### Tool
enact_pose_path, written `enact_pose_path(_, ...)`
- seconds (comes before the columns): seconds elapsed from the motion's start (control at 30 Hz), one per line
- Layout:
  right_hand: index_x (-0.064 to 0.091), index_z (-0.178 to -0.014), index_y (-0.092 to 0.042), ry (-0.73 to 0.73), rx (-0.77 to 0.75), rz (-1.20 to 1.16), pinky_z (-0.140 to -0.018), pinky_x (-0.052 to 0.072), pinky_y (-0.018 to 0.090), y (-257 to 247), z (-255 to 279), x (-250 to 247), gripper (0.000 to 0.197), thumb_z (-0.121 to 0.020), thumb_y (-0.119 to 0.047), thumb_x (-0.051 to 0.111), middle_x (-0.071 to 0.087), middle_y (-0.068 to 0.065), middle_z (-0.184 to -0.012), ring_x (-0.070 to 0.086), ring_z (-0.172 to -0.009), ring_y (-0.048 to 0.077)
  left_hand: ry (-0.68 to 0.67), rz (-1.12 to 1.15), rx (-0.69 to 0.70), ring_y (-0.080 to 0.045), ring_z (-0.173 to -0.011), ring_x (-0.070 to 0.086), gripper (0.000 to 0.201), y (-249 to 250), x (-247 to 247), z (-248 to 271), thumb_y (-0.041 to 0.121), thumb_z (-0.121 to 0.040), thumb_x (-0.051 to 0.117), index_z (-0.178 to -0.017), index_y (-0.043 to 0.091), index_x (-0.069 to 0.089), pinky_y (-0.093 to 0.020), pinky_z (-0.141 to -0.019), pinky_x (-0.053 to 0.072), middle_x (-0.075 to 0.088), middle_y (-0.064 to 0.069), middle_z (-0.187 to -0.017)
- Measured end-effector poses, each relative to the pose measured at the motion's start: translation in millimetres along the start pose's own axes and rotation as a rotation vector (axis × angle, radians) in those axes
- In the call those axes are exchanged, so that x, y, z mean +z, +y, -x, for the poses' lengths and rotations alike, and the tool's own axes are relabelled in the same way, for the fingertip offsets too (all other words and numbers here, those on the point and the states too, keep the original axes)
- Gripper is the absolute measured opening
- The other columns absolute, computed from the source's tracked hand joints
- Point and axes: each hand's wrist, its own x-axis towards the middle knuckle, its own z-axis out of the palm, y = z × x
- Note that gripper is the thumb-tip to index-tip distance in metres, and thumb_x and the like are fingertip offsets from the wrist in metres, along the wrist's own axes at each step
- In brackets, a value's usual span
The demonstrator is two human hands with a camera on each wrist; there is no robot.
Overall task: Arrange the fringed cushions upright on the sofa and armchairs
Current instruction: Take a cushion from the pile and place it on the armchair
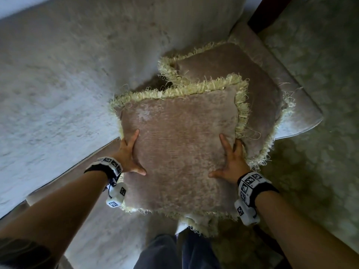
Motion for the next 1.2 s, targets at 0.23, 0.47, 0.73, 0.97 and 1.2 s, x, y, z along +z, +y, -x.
enact_pose_path(0.23,-0.021,-0.127,-0.074,0.047,0.002,0.028,-0.112,0.028,0.056,8,-18,20,0.138,-0.056,-0.041,0.092,-0.017,0.016,-0.158,0.001,-0.147,0.043,0.044,0.179,0.085,-0.034,-0.145,0.019,0.163,-31,27,-31,0.053,-0.024,0.096,-0.134,0.064,-0.024,-0.058,-0.112,0.029,0.006,-0.012,-0.159)
enact_pose_path(0.47,-0.025,-0.125,-0.073,0.078,-0.019,0.066,-0.110,0.032,0.052,9,-17,23,0.138,-0.059,-0.040,0.092,-0.010,0.017,-0.156,0.017,-0.144,0.044,-0.071,0.317,0.105,-0.029,-0.126,0.052,0.164,-47,31,-43,0.046,-0.024,0.098,-0.132,0.068,-0.023,-0.054,-0.101,0.046,0.042,-0.013,-0.148)
enact_pose_path(0.73,-0.016,-0.146,-0.054,0.123,0.024,0.287,-0.104,0.039,0.051,-2,15,2,0.133,-0.061,-0.050,0.087,-0.001,0.019,-0.155,0.022,-0.139,0.042,-0.045,0.385,0.148,-0.026,-0.127,0.052,0.161,-37,38,12,0.037,-0.036,0.099,-0.137,0.060,-0.024,-0.042,-0.099,0.049,0.037,-0.011,-0.149)
enact_pose_path(0.97,-0.014,-0.141,-0.063,0.016,0.016,0.163,-0.112,0.025,0.060,3,19,-2,0.139,-0.053,-0.046,0.093,-0.022,0.011,-0.156,-0.005,-0.146,0.039,0.011,0.341,0.072,-0.023,-0.137,0.037,0.167,-36,49,43,0.046,-0.029,0.098,-0.138,0.056,-0.027,-0.048,-0.108,0.039,0.026,-0.002,-0.156)
enact_pose_path(1.2,-0.033,-0.131,-0.063,-0.151,-0.020,0.062,-0.110,0.028,0.060,3,-7,10,0.153,-0.048,-0.050,0.094,-0.027,0.019,-0.156,-0.011,-0.148,0.039,-0.011,0.095,0.096,-0.029,-0.149,0.001,0.172,-40,56,31,0.058,-0.021,0.094,-0.131,0.055,-0.039,-0.057,-0.116,0.022,-0.014,-0.006,-0.161)
